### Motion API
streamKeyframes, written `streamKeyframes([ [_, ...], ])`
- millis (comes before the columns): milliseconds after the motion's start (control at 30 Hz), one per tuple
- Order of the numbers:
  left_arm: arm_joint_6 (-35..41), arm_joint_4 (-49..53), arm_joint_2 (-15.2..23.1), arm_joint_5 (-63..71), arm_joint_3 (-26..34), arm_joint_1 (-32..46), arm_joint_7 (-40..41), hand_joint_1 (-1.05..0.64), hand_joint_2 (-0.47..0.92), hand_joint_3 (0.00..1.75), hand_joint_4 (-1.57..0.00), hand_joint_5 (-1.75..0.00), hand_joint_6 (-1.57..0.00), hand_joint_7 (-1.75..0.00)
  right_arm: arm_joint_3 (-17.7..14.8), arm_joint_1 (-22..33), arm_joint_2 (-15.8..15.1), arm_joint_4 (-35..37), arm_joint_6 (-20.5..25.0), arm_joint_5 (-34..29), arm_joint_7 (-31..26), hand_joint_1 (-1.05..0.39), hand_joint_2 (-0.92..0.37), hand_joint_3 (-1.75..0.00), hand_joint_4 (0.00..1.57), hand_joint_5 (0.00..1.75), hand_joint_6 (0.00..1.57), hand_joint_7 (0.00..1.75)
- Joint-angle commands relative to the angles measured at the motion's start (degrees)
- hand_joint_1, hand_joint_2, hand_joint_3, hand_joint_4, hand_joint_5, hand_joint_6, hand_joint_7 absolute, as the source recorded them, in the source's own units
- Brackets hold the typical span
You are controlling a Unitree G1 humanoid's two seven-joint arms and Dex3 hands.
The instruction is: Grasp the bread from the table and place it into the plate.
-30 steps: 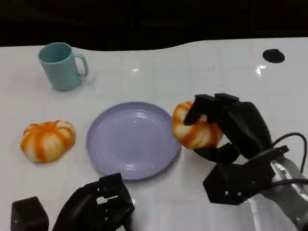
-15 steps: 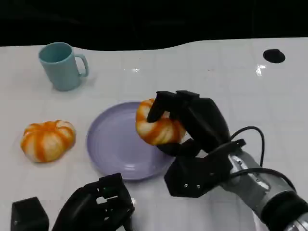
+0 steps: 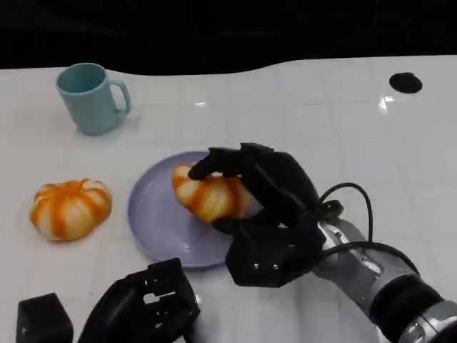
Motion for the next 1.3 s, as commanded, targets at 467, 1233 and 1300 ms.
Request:
streamKeyframes([
  [467, -0.51, -0.18, 0.83, 0.31, 0.13, 0.55, 0.24, -0.58, 0.67, 0.68, -0.78, -1.75, -0.76, -1.41, -0.46, 5.74, -5.07, -13.77, 4.82, 2.88, 11.18, -0.59, -0.92, -0.12, 0.0, 0.44, 0.24, 0.0],
  [1233, -0.68, 0.55, 0.43, 0.02, -0.04, 0.08, 0.33, -0.57, 0.67, 0.66, -0.79, -1.75, -0.77, -1.41, -6.51, 20.63, -17.71, -28.3, -6.78, 2.64, 3.86, -0.38, -0.92, -0.06, 0.37, 0.69, 0.61, 0.15],
  [1300, -0.5, 0.35, 0.44, 0.08, -0.1, 0.12, 0.44, -0.56, 0.67, 0.66, -0.79, -1.75, -0.77, -1.41, -7.74, 21.84, -18.64, -28.64, -8.09, 2.76, 2.77, -0.35, -0.92, -0.05, 0.46, 0.75, 0.67, 0.17],
])
